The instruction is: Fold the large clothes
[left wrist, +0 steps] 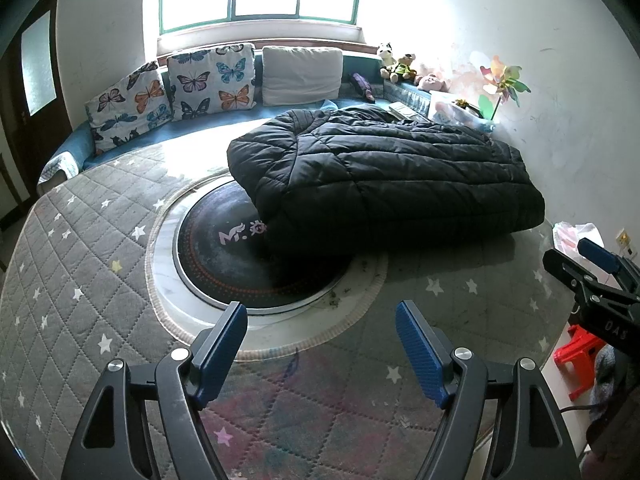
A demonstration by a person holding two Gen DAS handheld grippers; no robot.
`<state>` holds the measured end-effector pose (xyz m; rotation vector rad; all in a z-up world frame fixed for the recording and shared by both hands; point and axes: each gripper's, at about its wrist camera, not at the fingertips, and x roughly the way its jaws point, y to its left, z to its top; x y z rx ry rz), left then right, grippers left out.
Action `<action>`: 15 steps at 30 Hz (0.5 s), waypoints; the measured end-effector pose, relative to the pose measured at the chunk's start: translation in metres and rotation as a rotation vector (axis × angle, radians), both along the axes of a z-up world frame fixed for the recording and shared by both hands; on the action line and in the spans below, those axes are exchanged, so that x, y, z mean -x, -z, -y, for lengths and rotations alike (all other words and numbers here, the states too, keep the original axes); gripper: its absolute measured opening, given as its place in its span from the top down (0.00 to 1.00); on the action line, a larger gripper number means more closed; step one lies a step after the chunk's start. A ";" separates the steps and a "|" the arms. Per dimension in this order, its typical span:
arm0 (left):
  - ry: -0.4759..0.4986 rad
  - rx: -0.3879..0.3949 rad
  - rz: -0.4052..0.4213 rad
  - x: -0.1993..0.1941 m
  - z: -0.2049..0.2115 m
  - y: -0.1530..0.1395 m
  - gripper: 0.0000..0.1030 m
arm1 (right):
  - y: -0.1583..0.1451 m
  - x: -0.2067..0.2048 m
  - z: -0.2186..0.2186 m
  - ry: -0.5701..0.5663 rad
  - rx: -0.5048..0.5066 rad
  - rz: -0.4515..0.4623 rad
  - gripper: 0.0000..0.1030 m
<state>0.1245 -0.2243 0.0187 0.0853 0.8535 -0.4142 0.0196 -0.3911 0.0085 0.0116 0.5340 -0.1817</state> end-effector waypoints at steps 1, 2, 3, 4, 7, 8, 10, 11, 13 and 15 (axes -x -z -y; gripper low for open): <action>-0.001 0.001 0.000 0.000 0.000 0.000 0.21 | 0.000 -0.001 0.000 0.000 -0.002 -0.002 0.05; -0.001 0.000 0.002 0.000 0.000 0.000 0.21 | 0.000 -0.001 0.000 -0.001 -0.002 -0.002 0.05; -0.001 0.000 0.001 0.000 0.000 0.000 0.21 | 0.000 -0.001 0.000 0.000 -0.001 -0.001 0.05; -0.001 0.001 0.000 0.000 0.000 0.000 0.21 | 0.000 -0.002 0.000 0.000 -0.001 -0.001 0.05; 0.001 0.002 0.000 0.000 0.000 0.000 0.21 | 0.000 -0.001 -0.001 0.001 -0.001 0.000 0.05; 0.003 -0.001 0.003 0.000 0.000 0.000 0.21 | 0.000 -0.001 0.000 0.000 -0.002 -0.001 0.05; 0.008 0.001 0.006 0.000 0.000 0.000 0.21 | 0.000 -0.002 0.000 -0.004 -0.002 -0.003 0.05; 0.010 0.004 0.008 0.000 0.000 0.000 0.21 | 0.000 -0.002 -0.001 -0.004 -0.001 -0.002 0.05; 0.013 0.005 0.017 0.001 0.000 0.000 0.21 | 0.000 -0.002 -0.001 -0.007 -0.001 -0.003 0.05; 0.015 0.004 0.019 0.002 0.000 -0.001 0.21 | 0.000 -0.005 -0.001 -0.014 0.009 -0.005 0.05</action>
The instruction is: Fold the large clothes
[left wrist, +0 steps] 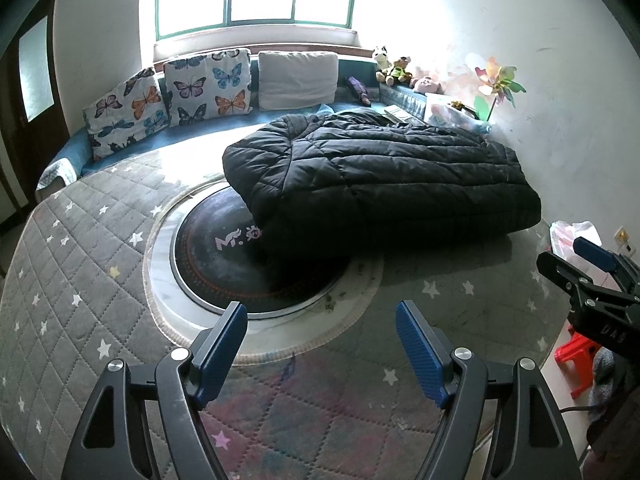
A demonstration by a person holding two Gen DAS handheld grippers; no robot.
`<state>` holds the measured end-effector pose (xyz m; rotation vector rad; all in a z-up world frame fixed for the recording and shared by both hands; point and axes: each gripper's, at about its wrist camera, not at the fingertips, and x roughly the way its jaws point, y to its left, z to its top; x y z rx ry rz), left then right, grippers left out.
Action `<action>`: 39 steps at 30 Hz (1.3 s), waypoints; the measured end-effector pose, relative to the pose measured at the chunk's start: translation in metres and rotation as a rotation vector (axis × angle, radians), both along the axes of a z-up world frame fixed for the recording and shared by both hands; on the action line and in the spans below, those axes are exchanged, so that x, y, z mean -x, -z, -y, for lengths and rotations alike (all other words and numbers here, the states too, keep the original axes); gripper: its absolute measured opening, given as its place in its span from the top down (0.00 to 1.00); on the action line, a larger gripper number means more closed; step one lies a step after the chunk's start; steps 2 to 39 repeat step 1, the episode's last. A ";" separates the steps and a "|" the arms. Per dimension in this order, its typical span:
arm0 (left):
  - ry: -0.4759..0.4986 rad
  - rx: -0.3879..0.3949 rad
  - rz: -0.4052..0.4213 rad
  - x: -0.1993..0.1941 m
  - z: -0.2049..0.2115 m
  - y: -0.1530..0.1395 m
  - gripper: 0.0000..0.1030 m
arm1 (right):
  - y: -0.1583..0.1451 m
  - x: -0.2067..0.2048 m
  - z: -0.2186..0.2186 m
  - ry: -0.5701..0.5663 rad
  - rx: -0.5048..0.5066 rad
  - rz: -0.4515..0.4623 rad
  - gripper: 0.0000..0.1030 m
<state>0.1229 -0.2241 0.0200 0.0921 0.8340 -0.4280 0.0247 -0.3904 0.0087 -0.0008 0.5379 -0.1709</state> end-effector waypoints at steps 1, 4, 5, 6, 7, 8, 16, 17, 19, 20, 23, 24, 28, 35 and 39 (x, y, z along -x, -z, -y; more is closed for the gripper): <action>-0.001 0.000 0.000 0.000 0.000 0.000 0.21 | 0.000 -0.001 0.000 -0.002 0.002 0.000 0.05; -0.001 0.000 0.000 0.000 0.000 0.000 0.21 | 0.000 -0.001 0.000 -0.002 0.002 0.000 0.05; -0.001 0.000 0.000 0.000 0.000 0.000 0.21 | 0.000 -0.001 0.000 -0.002 0.002 0.000 0.05; -0.001 0.000 0.000 0.000 0.000 0.000 0.21 | 0.000 -0.001 0.000 -0.002 0.002 0.000 0.05; -0.001 0.000 0.000 0.000 0.000 0.000 0.21 | 0.000 -0.001 0.000 -0.002 0.002 0.000 0.05; -0.001 0.000 0.000 0.000 0.000 0.000 0.21 | 0.000 -0.001 0.000 -0.002 0.002 0.000 0.05; -0.001 0.000 0.000 0.000 0.000 0.000 0.21 | 0.000 -0.001 0.000 -0.002 0.002 0.000 0.05; -0.001 0.000 0.000 0.000 0.000 0.000 0.21 | 0.000 -0.001 0.000 -0.002 0.002 0.000 0.05; -0.001 0.000 0.000 0.000 0.000 0.000 0.21 | 0.000 -0.001 0.000 -0.002 0.002 0.000 0.05; -0.001 0.000 0.000 0.000 0.000 0.000 0.21 | 0.000 -0.001 0.000 -0.002 0.002 0.000 0.05; -0.001 0.000 0.000 0.000 0.000 0.000 0.21 | 0.000 -0.001 0.000 -0.002 0.002 0.000 0.05; -0.001 0.000 0.000 0.000 0.000 0.000 0.21 | 0.000 -0.001 0.000 -0.002 0.002 0.000 0.05; -0.001 0.000 0.000 0.000 0.000 0.000 0.21 | 0.000 -0.001 0.000 -0.002 0.002 0.000 0.05; -0.001 0.000 0.000 0.000 0.000 0.000 0.21 | 0.000 -0.001 0.000 -0.002 0.002 0.000 0.05; -0.001 0.000 0.000 0.000 0.000 0.000 0.21 | 0.000 -0.001 0.000 -0.002 0.002 0.000 0.05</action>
